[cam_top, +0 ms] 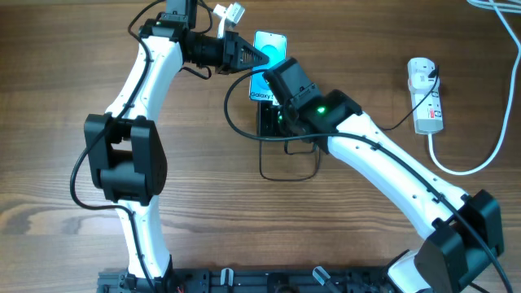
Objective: Plug charger to phone and switch on socket
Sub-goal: 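Hold the phone in the left gripper and plug seated with the right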
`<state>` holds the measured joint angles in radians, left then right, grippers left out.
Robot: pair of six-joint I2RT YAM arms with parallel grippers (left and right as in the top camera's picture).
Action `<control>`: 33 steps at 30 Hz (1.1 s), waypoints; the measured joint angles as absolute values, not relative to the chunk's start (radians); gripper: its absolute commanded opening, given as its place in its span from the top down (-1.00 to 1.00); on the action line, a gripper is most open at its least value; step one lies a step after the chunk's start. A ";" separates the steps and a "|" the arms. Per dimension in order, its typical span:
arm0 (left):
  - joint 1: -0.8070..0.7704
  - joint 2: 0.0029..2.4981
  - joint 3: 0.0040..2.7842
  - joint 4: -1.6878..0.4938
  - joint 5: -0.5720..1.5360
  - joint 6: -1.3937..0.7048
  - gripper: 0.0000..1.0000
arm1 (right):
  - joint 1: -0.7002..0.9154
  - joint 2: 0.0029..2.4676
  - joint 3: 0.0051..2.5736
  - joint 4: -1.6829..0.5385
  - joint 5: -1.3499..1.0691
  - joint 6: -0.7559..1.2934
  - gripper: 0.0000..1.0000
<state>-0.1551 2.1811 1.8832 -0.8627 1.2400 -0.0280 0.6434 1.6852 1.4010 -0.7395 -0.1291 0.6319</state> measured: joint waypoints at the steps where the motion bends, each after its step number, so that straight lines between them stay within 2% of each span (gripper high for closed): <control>1: -0.155 2.181 1.883 -0.867 1.240 -0.019 0.92 | 0.640 1.685 1.401 -0.740 -0.136 0.632 0.91; 33: -0.145 2.181 1.890 -0.894 1.240 0.003 0.92 | 0.638 1.685 1.411 -0.736 -0.138 0.584 0.92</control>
<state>-0.1448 2.1807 1.8896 -0.8936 1.2400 0.0032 0.6380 1.6852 1.4109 -0.7357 -0.1375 0.5838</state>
